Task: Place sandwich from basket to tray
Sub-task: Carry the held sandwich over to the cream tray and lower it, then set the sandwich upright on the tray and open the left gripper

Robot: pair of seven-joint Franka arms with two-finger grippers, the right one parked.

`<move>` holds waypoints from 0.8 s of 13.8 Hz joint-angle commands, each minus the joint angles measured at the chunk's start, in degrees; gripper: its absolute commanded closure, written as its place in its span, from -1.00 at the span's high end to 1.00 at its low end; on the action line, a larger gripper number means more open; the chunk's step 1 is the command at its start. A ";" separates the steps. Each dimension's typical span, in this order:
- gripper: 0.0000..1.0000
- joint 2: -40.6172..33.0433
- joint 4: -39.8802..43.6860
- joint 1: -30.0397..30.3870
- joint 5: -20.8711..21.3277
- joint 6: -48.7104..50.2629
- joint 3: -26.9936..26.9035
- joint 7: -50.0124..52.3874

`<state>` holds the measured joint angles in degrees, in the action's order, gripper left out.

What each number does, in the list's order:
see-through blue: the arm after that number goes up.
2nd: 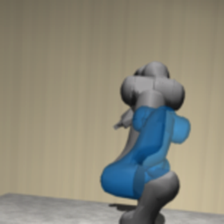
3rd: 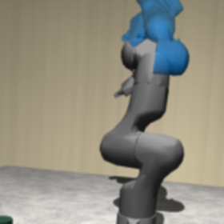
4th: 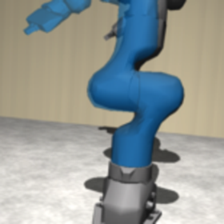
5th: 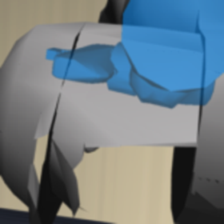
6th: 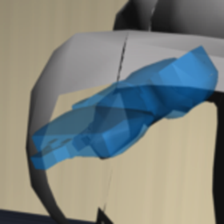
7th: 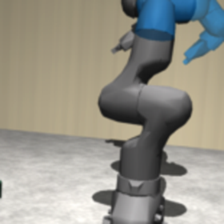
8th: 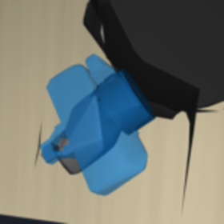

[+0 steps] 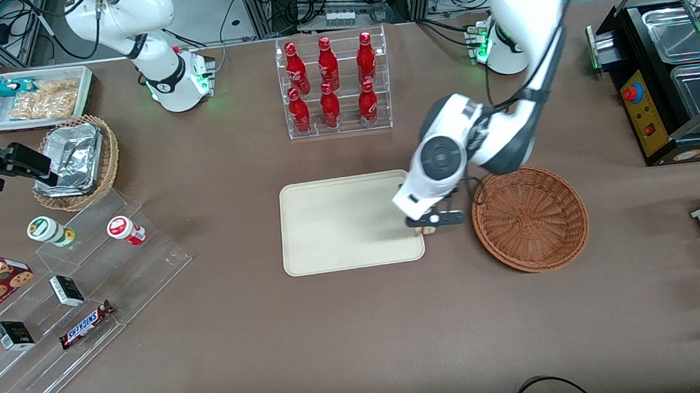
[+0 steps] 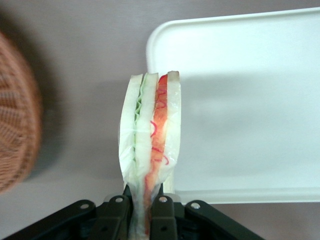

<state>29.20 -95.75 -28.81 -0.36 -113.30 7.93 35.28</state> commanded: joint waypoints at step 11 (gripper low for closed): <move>-0.87 17.64 20.61 -10.83 -0.26 -5.53 -0.73 14.91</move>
<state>45.78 -77.26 -38.79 -0.36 -118.79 7.88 49.00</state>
